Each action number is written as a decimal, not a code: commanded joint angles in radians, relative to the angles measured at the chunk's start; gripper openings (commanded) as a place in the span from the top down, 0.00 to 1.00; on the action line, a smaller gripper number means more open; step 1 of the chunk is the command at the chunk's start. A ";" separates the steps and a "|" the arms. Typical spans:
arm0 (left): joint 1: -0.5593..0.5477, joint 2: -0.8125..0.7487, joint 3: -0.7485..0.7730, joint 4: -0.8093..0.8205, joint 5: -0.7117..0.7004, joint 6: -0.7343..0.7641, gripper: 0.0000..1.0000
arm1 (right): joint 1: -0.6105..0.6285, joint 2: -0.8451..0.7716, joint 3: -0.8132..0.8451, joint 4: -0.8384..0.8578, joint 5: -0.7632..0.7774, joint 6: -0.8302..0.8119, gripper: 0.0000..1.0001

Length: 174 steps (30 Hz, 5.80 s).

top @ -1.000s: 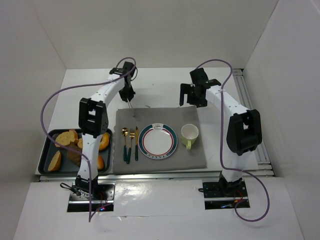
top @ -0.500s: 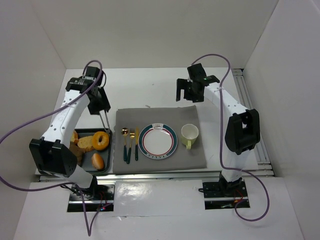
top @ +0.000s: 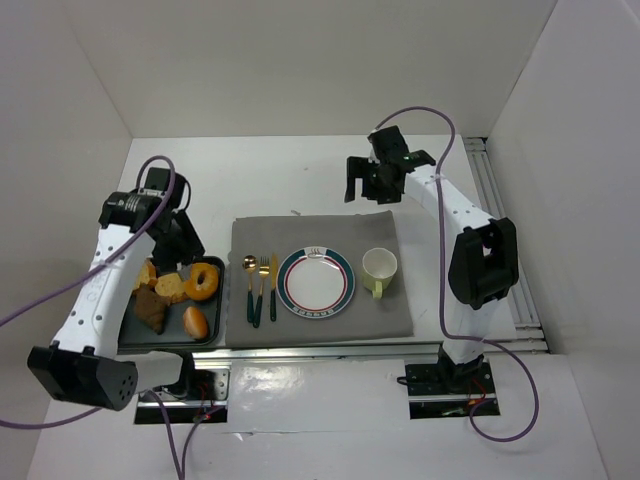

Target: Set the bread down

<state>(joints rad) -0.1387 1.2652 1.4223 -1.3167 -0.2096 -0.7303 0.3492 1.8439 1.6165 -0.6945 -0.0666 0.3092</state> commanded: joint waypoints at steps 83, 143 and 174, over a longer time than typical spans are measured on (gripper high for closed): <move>-0.601 0.189 -0.001 0.280 0.337 0.051 0.38 | -0.007 -0.104 -0.037 0.050 0.099 -0.012 0.01; 0.450 0.091 -0.207 0.137 -0.077 0.144 0.40 | 0.065 0.077 0.212 -0.050 0.002 -0.021 0.01; 0.450 0.020 0.024 0.027 -0.106 0.144 1.00 | 0.083 0.104 0.240 -0.050 -0.007 -0.021 0.01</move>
<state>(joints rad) 0.3107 1.3182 1.3968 -1.2613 -0.2909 -0.5827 0.4229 1.9392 1.7988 -0.7284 -0.0681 0.2981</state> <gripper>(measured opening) 0.321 0.991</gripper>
